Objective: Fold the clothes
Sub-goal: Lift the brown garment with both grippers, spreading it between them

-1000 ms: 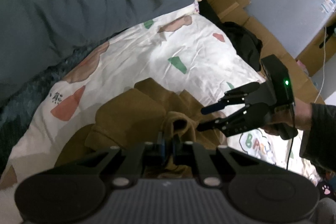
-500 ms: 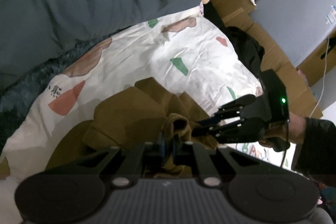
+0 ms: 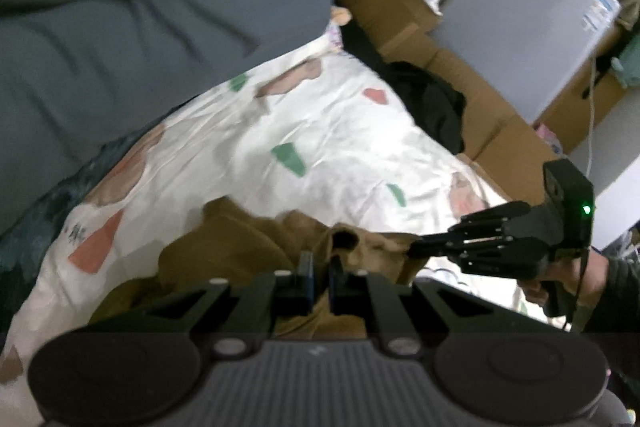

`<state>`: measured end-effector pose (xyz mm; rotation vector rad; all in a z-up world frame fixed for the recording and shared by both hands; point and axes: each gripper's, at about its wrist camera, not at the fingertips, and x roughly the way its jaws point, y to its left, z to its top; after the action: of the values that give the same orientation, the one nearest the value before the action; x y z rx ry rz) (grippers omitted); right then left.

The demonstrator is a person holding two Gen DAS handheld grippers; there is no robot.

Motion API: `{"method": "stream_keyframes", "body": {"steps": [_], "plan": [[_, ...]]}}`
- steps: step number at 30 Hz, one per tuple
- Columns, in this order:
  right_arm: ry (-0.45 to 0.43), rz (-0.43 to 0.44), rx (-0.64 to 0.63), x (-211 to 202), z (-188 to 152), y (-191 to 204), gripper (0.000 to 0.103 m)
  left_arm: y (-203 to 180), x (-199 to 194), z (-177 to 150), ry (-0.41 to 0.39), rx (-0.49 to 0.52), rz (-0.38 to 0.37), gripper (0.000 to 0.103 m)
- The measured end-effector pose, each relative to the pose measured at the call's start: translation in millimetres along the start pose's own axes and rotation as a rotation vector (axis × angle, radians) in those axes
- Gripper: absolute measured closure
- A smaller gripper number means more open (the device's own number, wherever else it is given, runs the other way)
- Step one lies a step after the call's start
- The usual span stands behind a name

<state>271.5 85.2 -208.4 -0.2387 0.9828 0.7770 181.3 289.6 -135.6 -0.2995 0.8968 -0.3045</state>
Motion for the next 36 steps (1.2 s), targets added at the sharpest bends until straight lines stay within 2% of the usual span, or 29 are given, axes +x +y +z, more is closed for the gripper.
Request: {"method": "stream_keyframes", "body": {"steps": [6,15,18,22,36], "plan": [[-0.128,-0.133,0.104,-71.1,-23.6,-12.8,0.098,-47.4,10.1,13.9,0.004,0.069,-0.054,0.096],[-0.206,-0.260,0.206,-150.7,-62.9,-36.9,0.098,-138.1,38.4,28.9,0.025,0.217,-0.159,0.096],[-0.222,-0.315,0.241,-185.1,-88.5,-52.6,0.098,-168.9,51.4,31.5,0.039,0.250,-0.199,0.096],[-0.246,-0.365,0.294,-212.5,-111.0,-73.0,0.098,-205.5,70.4,33.6,0.067,0.304,-0.232,0.096],[-0.275,-0.457,0.425,-259.0,-178.2,-112.2,0.098,-307.3,121.9,32.4,0.163,0.456,-0.285,0.096]]}}
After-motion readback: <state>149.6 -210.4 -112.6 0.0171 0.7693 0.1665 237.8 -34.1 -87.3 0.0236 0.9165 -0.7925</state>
